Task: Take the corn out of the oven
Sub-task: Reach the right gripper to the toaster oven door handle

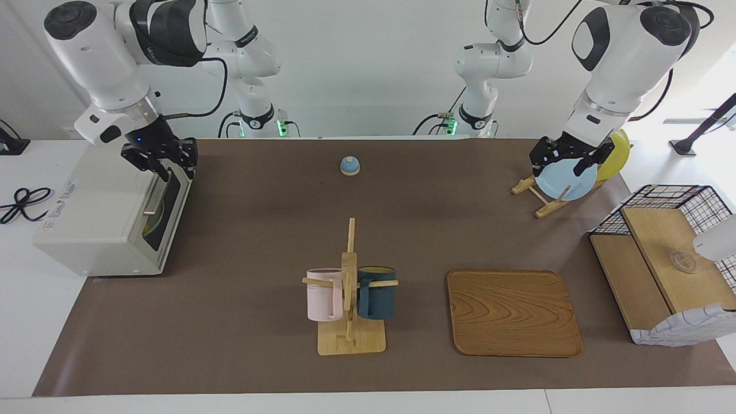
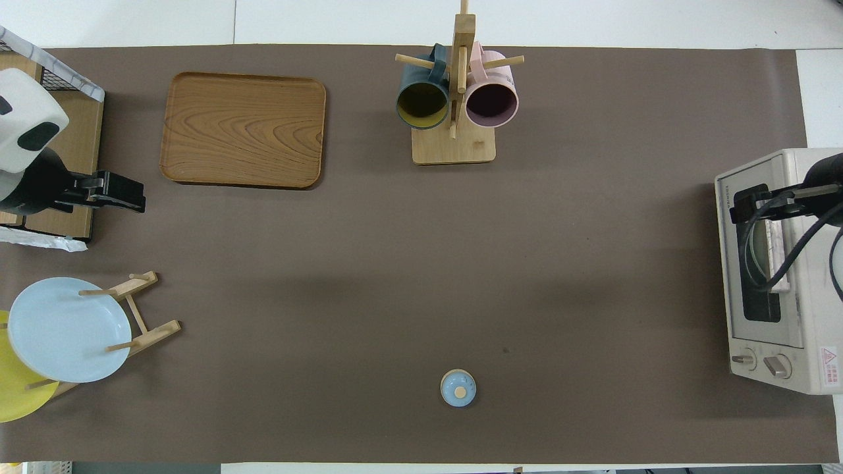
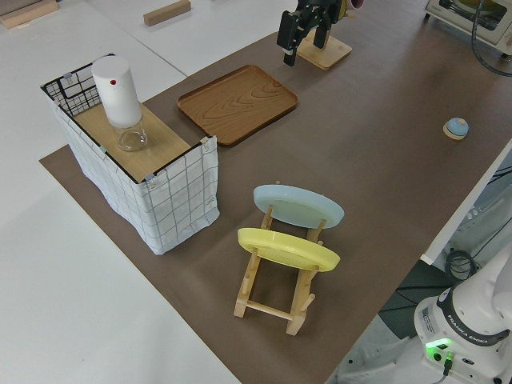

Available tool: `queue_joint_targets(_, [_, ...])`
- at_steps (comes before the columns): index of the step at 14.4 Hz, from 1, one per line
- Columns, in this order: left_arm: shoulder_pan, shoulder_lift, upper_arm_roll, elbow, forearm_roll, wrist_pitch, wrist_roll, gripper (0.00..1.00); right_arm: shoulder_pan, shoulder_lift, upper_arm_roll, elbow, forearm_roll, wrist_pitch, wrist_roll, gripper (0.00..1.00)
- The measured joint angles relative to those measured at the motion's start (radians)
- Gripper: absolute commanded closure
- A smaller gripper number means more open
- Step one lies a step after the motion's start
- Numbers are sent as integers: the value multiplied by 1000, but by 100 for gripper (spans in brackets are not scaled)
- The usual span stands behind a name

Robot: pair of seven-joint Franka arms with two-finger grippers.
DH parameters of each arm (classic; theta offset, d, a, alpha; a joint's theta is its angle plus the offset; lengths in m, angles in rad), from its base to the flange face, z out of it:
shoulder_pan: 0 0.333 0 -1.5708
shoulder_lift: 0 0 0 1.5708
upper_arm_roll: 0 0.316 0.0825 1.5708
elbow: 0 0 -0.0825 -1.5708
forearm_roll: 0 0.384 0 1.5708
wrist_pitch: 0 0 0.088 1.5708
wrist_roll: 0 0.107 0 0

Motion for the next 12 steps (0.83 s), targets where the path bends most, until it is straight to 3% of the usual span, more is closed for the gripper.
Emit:
queue_joint_targets(6, [0, 0, 0, 0, 0, 0, 0, 0, -111, -13, -4, -137, -88, 134, -21, 100])
queue_joint_targets(12, [0, 0, 0, 0, 0, 0, 0, 0, -149, 2, -4, -183, -97, 154, -21, 100])
